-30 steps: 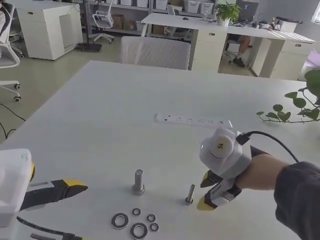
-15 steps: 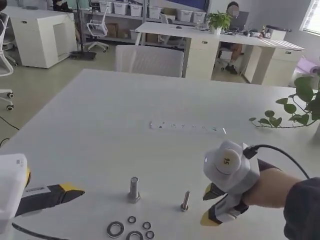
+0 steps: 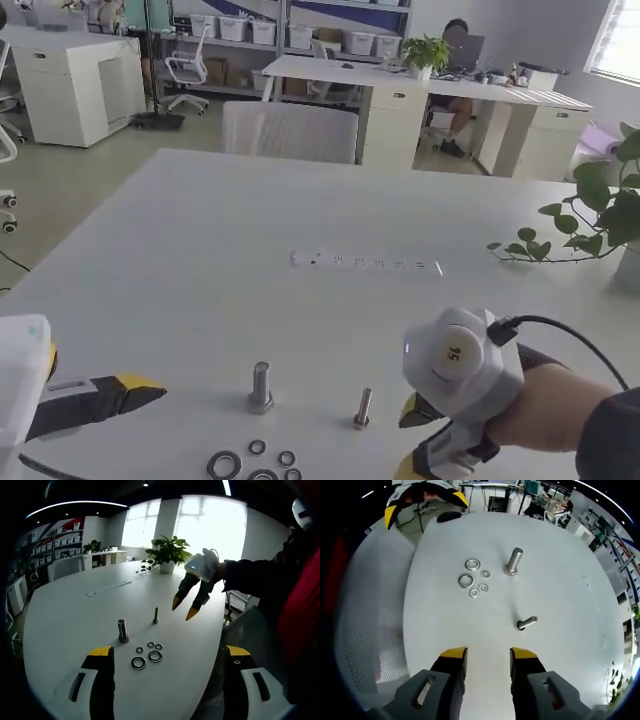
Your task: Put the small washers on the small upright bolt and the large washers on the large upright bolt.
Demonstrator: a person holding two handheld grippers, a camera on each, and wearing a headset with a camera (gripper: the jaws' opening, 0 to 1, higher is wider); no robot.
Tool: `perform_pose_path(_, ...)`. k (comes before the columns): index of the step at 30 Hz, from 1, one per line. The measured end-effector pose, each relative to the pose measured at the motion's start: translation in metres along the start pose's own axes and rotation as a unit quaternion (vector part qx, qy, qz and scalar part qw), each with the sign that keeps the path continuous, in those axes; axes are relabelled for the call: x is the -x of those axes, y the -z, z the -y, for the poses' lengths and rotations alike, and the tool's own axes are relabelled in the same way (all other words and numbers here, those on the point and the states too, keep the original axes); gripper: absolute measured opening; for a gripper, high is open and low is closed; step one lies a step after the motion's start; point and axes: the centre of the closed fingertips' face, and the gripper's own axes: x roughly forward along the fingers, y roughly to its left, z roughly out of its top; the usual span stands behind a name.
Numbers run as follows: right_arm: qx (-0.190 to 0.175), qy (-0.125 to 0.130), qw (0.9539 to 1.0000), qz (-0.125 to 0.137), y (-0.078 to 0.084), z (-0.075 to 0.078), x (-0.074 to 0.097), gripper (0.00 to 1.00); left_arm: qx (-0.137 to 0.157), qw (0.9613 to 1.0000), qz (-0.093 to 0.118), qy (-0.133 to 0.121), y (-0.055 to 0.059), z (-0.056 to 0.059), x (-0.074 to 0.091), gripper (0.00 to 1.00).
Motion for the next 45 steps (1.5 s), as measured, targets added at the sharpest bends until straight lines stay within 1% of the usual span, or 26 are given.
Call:
perform_pose_path(3, 0.008, -0.004, 1.0, 0.001, -0.005, -0.006, -0.001, 0.35, -0.001, 1.0, 0.001, -0.001, 0.0, 0.0, 0.001, 0.9)
perform_pose_path(7, 0.017, -0.01, 0.9998, 0.006, -0.014, -0.011, -0.002, 0.35, -0.001, 1.0, 0.002, -0.001, -0.001, 0.001, 0.001, 0.9)
perform_pose_path(11, 0.029, -0.016, 0.9994, 0.011, -0.026, -0.015, -0.005, 0.34, -0.001, 1.0, 0.001, -0.002, 0.0, 0.002, 0.001, 0.9)
perform_pose_path(25, 0.061, -0.042, 0.9971, 0.018, -0.06, -0.026, -0.025, 0.32, 0.002, 1.0, 0.003, -0.007, 0.001, 0.002, 0.002, 0.9)
perform_pose_path(30, 0.065, -0.051, 0.9965, 0.014, -0.065, -0.027, -0.033, 0.31, 0.003, 1.0, 0.004, -0.007, 0.0, 0.001, 0.002, 0.9)
perform_pose_path(32, 0.064, -0.055, 0.9963, 0.017, -0.067, -0.028, -0.035, 0.31, 0.004, 1.0, 0.004, -0.007, 0.0, 0.001, 0.002, 0.9)
perform_pose_path(37, 0.063, -0.062, 0.996, 0.013, -0.069, -0.029, -0.042, 0.31, 0.005, 0.9999, 0.005, -0.008, 0.001, 0.0, 0.002, 0.9)
perform_pose_path(45, 0.06, -0.066, 0.996, 0.011, -0.072, -0.029, -0.054, 0.29, 0.008, 0.9999, 0.005, -0.01, 0.003, -0.002, 0.005, 0.9)
